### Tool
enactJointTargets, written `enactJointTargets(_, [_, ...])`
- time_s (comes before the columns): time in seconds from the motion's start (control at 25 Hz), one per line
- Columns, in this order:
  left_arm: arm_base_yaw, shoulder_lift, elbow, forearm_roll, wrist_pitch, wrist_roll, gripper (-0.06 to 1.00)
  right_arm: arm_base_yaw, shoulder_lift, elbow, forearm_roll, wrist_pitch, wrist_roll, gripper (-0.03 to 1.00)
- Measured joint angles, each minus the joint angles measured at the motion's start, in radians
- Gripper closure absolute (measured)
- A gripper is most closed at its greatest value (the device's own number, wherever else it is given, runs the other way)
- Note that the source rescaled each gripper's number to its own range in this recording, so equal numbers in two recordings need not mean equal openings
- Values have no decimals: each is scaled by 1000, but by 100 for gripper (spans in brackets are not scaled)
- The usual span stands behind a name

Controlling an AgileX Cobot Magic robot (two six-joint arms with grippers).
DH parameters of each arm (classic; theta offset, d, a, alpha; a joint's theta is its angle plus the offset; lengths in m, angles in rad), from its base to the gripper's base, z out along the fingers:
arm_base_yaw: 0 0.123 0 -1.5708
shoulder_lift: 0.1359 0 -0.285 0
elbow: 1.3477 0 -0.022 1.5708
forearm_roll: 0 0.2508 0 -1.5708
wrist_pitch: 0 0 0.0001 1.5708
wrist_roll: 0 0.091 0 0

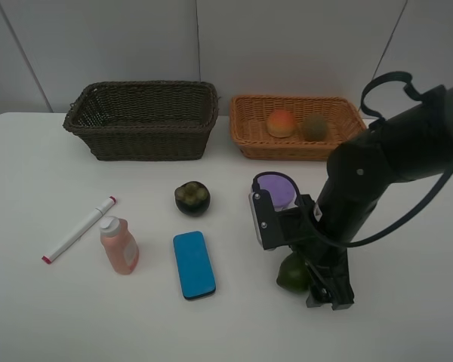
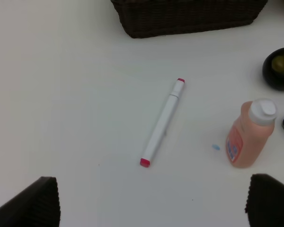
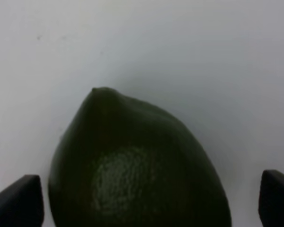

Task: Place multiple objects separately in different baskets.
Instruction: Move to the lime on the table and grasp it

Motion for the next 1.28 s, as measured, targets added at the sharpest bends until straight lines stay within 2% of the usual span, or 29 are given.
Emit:
enactJointTargets(0.08, [0,0,0,0,0,0,-6,0,5,0,0,-1,0,2])
enactJointTargets(0.16, [0,0,0,0,0,0,-6,0,5,0,-3,-4,0,17])
enactJointTargets(0.2, [0,0,0,0,0,0,-6,0,5,0,-5,-6,-2,32])
enactJointTargets(0.28, [0,0,0,0,0,0,-6,0,5,1,-9,-6,-3,75])
enactJointTargets(0.32, [0,0,0,0,0,0,-6,0,5,1,-9,-4,-3,88])
enactJointTargets(0.56, [0,0,0,0,0,0,-6,0,5,1,-10,27,-4,86])
enactJointTargets(1.28, [0,0,0,0,0,0,-6,0,-8,2,-11,29,-4,86])
